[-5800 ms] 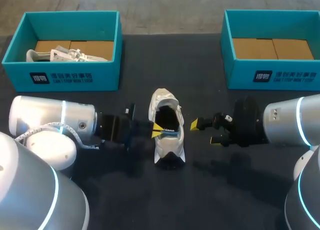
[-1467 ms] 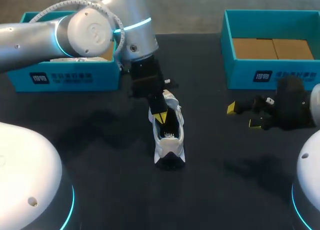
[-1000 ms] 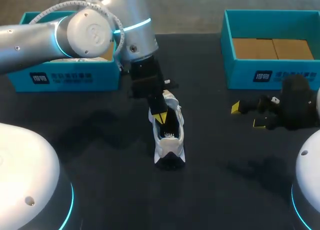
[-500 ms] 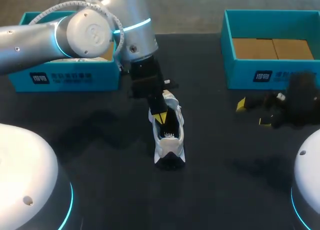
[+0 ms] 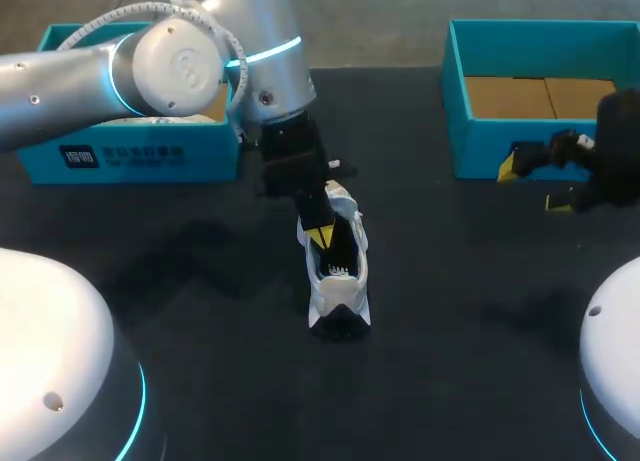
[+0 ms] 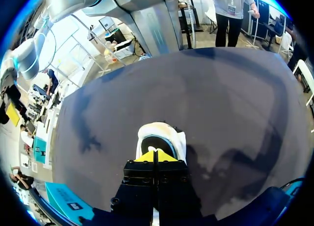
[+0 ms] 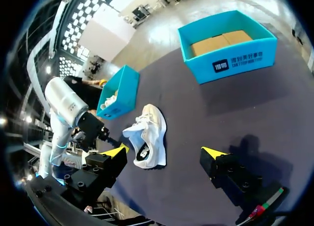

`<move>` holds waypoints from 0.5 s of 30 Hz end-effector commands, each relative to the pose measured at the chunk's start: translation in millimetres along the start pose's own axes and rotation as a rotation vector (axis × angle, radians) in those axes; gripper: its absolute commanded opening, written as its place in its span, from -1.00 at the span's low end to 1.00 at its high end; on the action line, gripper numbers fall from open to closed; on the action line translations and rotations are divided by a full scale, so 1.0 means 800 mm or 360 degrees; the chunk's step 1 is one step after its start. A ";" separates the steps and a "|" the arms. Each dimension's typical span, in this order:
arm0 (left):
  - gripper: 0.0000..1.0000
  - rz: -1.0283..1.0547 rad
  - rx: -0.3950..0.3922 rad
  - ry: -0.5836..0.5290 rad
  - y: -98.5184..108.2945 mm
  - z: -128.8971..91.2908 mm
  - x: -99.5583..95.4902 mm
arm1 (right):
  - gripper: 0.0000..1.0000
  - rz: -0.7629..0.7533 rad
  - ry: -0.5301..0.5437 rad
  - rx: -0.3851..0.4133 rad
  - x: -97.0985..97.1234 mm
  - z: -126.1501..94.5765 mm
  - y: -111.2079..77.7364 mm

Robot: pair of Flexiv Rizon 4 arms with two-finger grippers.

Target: Take the shoe out of the shoebox, open the shoe tongue, remove and reinsert the insole, then place the shoe into the shoebox

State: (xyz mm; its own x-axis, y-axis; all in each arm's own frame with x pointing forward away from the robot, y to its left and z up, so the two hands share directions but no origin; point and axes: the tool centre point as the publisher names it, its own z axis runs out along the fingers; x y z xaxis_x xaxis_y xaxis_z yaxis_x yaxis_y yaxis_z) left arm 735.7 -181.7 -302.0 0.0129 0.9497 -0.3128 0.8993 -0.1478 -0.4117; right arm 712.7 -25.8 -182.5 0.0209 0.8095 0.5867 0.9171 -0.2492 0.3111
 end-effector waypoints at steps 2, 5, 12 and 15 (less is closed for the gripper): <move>-1.00 0.0001 -0.0002 0.0003 0.000 -0.001 0.000 | 1.00 -0.0044 -0.0027 0.0127 -0.003 -0.012 0.022; -1.00 0.0001 -0.0002 0.0003 0.000 -0.001 0.000 | 1.00 -0.0074 -0.0057 0.0159 -0.004 -0.014 0.028; -1.00 0.0001 -0.0002 0.0003 0.000 -0.001 0.000 | 1.00 -0.0074 -0.0057 0.0159 -0.004 -0.014 0.028; -1.00 0.0001 -0.0002 0.0003 0.000 -0.001 0.000 | 1.00 -0.0074 -0.0057 0.0159 -0.004 -0.014 0.028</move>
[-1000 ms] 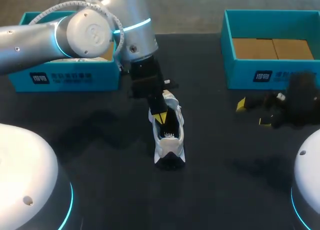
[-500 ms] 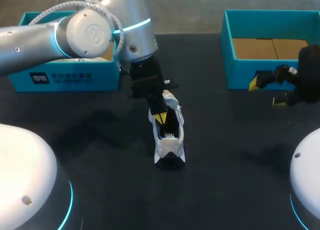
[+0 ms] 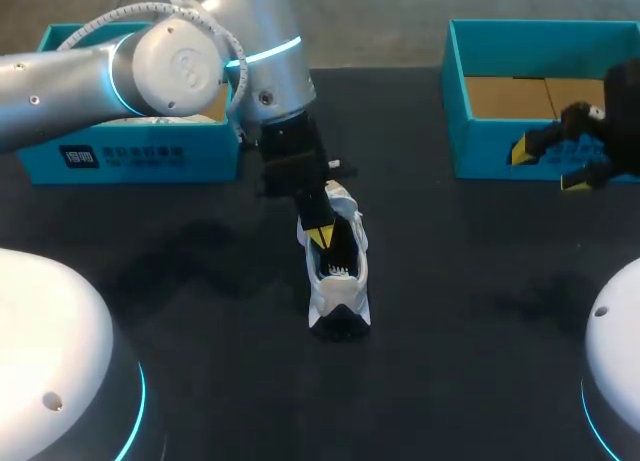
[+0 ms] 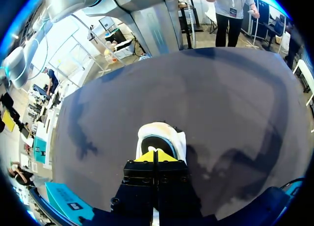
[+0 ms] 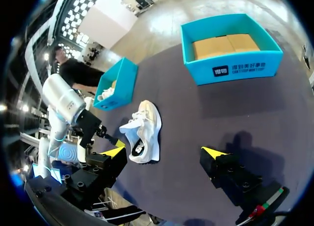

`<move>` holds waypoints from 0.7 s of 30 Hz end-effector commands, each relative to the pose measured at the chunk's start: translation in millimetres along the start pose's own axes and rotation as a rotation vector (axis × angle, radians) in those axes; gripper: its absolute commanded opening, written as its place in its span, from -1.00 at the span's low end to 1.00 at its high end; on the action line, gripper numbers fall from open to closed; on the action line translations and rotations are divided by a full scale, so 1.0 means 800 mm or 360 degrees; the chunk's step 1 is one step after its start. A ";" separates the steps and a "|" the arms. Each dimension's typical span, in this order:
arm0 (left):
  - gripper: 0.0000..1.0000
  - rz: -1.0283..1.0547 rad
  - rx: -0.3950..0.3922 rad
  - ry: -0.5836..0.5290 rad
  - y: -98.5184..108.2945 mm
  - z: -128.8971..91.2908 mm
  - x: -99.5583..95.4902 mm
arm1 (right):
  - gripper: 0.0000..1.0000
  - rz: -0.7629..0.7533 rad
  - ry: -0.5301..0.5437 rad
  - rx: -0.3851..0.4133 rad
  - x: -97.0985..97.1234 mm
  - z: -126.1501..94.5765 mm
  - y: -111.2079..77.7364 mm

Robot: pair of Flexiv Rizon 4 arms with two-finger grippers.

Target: Take the shoe out of the shoebox, open the shoe tongue, remove and reinsert the insole, then place the shoe into the shoebox

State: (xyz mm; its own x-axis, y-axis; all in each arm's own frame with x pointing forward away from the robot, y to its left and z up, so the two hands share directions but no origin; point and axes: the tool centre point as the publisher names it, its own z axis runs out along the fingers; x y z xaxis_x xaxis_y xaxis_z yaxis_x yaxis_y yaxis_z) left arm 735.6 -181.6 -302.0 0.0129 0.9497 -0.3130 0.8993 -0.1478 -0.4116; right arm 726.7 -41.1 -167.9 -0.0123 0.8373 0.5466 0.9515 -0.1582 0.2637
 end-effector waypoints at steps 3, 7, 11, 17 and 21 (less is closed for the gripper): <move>-1.00 0.0001 -0.0002 0.0003 0.000 -0.001 0.000 | 1.00 0.0003 -0.0003 0.0004 0.000 0.002 0.002; -1.00 0.0001 -0.0002 0.0003 0.000 -0.001 0.000 | 1.00 0.0003 -0.0003 0.0004 0.000 0.002 0.002; -1.00 0.0012 0.0013 0.0012 0.000 0.002 0.001 | 1.00 0.0003 -0.0003 0.0004 0.000 0.002 0.002; -1.00 0.0020 0.0028 0.0078 0.002 0.019 0.004 | 1.00 0.0003 -0.0003 0.0004 0.000 0.002 0.002; -1.00 0.0001 0.0040 0.0126 0.005 0.032 0.005 | 1.00 0.0003 -0.0003 0.0004 0.000 0.002 0.002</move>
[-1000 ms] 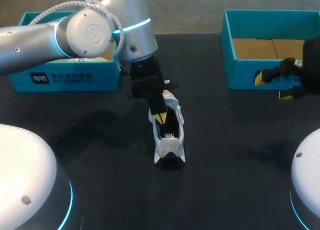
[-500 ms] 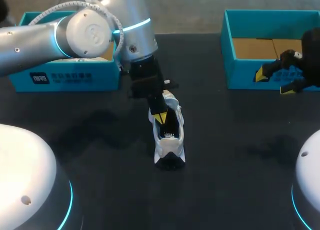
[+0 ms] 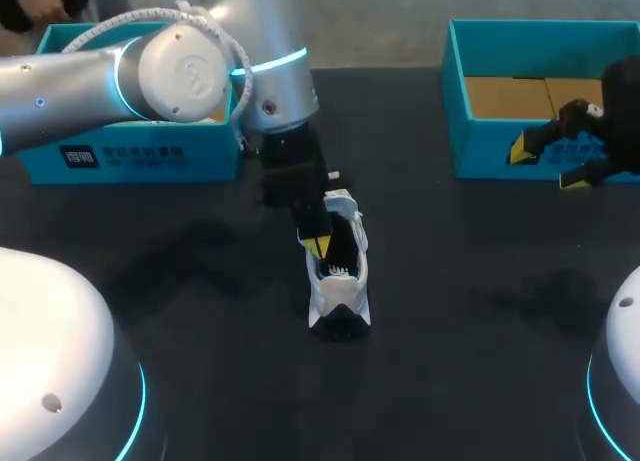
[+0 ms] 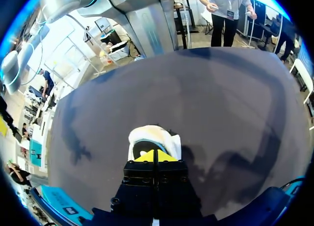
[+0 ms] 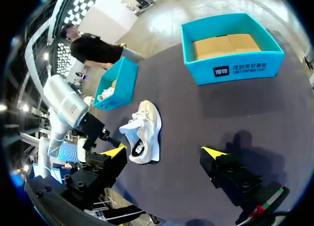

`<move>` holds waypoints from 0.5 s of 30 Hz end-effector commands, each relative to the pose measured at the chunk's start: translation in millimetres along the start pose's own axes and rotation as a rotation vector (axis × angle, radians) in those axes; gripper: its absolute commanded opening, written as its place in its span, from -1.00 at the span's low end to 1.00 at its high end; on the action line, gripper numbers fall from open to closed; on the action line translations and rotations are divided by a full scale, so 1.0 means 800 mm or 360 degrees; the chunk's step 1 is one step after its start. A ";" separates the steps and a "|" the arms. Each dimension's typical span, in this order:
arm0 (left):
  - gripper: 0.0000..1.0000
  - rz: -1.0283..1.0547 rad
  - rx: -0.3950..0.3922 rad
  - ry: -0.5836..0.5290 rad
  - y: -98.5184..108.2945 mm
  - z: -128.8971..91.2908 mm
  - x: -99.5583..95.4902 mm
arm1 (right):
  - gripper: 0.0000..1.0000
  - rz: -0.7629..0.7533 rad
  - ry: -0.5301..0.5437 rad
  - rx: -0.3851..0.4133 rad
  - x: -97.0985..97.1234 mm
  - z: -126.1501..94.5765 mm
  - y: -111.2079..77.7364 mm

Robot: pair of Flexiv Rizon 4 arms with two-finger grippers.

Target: Take the shoe out of the shoebox, open the shoe tongue, remove and reinsert the insole, then place the shoe into the shoebox

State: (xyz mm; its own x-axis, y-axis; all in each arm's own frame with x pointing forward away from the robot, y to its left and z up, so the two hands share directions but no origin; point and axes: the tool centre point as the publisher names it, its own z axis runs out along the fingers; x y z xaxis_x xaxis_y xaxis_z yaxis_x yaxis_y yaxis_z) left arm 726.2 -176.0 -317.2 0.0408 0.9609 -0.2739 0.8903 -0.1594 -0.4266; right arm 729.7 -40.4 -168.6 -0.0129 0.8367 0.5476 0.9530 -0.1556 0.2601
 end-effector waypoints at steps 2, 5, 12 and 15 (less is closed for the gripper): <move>-1.00 -0.0027 0.0001 0.0069 0.010 0.015 -0.009 | 1.00 0.0003 -0.0005 -0.0003 0.000 0.000 -0.001; -1.00 -0.0043 -0.0022 0.0111 0.013 0.019 -0.011 | 1.00 0.0003 -0.0005 -0.0003 0.000 0.000 -0.001; -1.00 -0.0069 -0.0066 0.0197 0.023 0.029 -0.008 | 1.00 0.0003 -0.0005 -0.0003 0.000 0.000 -0.001; -1.00 -0.0090 -0.0078 0.0207 0.025 0.035 -0.005 | 1.00 0.0003 -0.0005 -0.0003 0.000 0.000 -0.001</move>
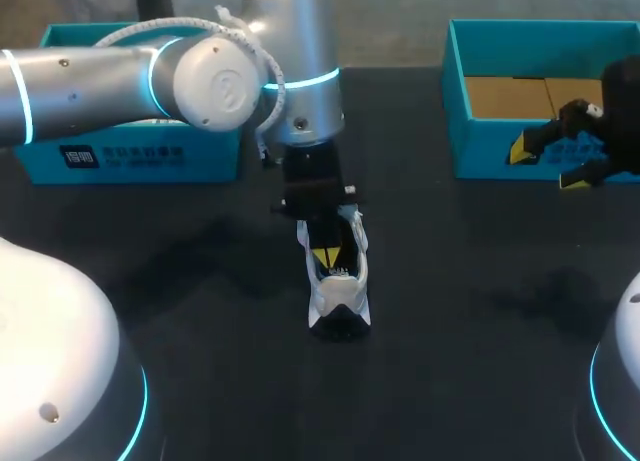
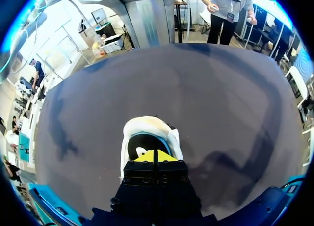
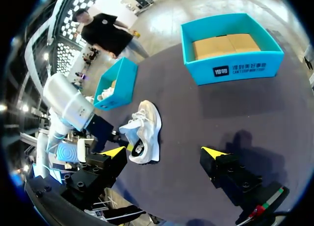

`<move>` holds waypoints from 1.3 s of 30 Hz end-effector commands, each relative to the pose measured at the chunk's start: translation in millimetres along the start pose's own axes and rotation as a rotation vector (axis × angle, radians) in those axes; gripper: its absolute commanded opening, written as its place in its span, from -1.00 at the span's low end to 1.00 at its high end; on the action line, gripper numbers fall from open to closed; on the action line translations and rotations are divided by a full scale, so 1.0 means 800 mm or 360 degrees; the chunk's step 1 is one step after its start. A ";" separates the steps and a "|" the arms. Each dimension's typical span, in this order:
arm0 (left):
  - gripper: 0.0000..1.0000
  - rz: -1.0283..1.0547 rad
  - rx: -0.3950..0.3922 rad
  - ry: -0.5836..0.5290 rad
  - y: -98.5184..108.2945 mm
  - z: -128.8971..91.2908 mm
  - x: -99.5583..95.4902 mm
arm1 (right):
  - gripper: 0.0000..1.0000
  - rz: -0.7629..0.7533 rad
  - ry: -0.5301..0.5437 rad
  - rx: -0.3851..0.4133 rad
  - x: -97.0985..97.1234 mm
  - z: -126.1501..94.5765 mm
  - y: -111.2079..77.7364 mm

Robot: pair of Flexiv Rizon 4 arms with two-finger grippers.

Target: Take the shoe out of the shoebox, open the shoe tongue, remove and reinsert the insole, then place the shoe into the shoebox

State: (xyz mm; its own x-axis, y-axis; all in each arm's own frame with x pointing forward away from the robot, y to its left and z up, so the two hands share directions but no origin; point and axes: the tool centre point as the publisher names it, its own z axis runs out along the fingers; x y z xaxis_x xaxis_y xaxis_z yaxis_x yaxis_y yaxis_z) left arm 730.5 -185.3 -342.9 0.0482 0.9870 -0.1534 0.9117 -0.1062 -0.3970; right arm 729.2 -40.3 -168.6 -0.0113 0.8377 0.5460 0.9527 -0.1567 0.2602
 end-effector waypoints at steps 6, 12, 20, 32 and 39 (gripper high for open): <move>-1.00 -0.0053 -0.0011 0.0030 0.001 0.022 0.000 | 1.00 0.0002 -0.0001 -0.0002 0.000 0.000 -0.001; -1.00 -0.0100 -0.0036 0.0032 0.000 0.037 0.000 | 1.00 0.0002 -0.0001 -0.0002 0.000 0.000 -0.001; -1.00 -0.0138 -0.0120 0.0020 0.003 0.031 0.005 | 1.00 0.0002 -0.0001 -0.0002 0.000 0.000 -0.001; -1.00 -0.0118 -0.0239 -0.0062 0.000 0.032 -0.002 | 1.00 0.0002 -0.0001 -0.0002 0.000 0.000 -0.001; -1.00 -0.0124 -0.0207 -0.0016 0.003 0.051 -0.005 | 1.00 0.0002 -0.0001 -0.0002 0.000 0.000 -0.001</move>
State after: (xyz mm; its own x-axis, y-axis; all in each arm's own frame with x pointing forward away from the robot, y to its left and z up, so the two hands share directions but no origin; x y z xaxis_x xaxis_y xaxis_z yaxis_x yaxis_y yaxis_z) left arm 714.2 -188.7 -371.6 -0.0285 0.9884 -0.1493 0.9598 -0.0147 -0.2805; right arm 729.6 -40.7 -168.8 -0.0128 0.8369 0.5472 0.9528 -0.1557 0.2606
